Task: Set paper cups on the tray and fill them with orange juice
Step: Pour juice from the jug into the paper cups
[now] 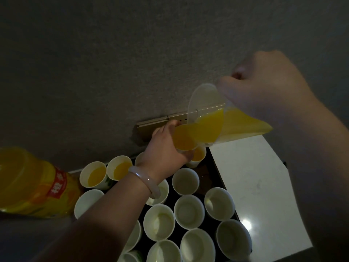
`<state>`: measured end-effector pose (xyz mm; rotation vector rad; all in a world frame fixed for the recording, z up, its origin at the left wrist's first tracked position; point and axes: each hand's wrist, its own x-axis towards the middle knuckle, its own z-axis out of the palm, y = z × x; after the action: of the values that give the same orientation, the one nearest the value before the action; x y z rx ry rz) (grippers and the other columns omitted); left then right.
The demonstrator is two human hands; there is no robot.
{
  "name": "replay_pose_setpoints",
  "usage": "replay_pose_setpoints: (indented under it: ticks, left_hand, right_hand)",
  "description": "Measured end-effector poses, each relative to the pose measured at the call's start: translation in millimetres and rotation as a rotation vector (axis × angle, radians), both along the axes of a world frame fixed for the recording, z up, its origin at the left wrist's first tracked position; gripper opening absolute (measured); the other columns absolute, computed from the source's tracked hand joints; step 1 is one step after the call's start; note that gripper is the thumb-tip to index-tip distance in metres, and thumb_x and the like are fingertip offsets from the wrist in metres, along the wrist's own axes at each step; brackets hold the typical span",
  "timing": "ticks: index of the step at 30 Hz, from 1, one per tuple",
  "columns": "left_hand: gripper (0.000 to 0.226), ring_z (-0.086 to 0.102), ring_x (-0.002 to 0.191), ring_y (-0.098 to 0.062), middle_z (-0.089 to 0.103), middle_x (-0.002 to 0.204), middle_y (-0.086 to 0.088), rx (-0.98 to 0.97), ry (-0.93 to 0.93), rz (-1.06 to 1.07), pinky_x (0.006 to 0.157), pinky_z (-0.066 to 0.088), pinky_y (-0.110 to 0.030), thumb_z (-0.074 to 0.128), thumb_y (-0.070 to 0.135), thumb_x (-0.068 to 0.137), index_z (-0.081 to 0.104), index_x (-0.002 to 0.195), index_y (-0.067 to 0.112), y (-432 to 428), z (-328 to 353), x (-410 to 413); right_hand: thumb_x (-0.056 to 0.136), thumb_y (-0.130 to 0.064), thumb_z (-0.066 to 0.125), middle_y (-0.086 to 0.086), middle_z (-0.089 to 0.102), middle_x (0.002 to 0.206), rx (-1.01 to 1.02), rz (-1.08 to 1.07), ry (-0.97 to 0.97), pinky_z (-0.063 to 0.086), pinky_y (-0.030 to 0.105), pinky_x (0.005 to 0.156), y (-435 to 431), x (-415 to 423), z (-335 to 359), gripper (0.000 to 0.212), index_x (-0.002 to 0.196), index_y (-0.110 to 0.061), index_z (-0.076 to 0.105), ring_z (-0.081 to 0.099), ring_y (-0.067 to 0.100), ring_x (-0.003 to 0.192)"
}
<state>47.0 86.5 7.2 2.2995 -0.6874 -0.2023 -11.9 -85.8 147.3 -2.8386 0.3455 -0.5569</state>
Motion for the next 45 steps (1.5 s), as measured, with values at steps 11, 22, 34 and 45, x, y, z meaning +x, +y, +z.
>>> replay_pose_setpoints:
  ticks: [11,22,34,45]
  left_hand:
    - [0.072,0.052,0.111,-0.014,0.057,0.115,0.006,-0.009,0.003,0.022,0.092,0.049,-0.039,0.076,0.044,0.068,0.044,0.13,0.027,-2.8,-2.0,-0.4]
    - [0.068,0.052,0.111,-0.013,0.055,0.116,0.009,-0.084,0.091,0.05,0.092,0.049,-0.04,0.078,0.039,0.07,0.043,0.128,0.033,0.3,2.8,-6.3]
    - [0.069,0.053,0.108,-0.012,0.056,0.117,0.008,-0.117,0.075,0.099,0.091,0.048,-0.037,0.079,0.043,0.07,0.043,0.128,0.033,0.1,9.6,-13.3]
    - [0.074,0.051,0.112,-0.01,0.053,0.123,0.009,-0.089,0.052,-0.021,0.093,0.047,-0.033,0.079,0.043,0.07,0.04,0.132,0.032,-9.2,12.9,-27.5]
  right_hand:
    - [0.068,-0.039,0.044,0.014,0.031,0.048,-0.015,-0.018,-0.008,0.018,0.028,0.044,1.2,-1.7,1.9,0.043,0.046,-0.004,0.032,0.031,0.028,0.047]
    - [0.076,-0.031,0.055,0.013,0.034,0.05,0.175,-0.085,-0.017,0.02,0.028,0.045,-4.8,-7.3,5.0,0.04,0.052,-0.001,0.044,0.03,0.025,0.049]
    - [0.069,-0.027,0.058,-0.005,0.046,0.04,0.943,-0.188,-0.11,0.035,0.02,0.038,-33.2,-29.0,-15.8,0.016,0.058,-0.016,0.052,0.043,0.011,0.038]
    - [0.096,-0.016,0.045,-0.015,0.049,0.037,0.934,-0.231,-0.214,0.035,0.008,0.036,-52.3,-54.0,-32.7,0.026,0.071,-0.019,0.046,0.046,-0.002,0.033]
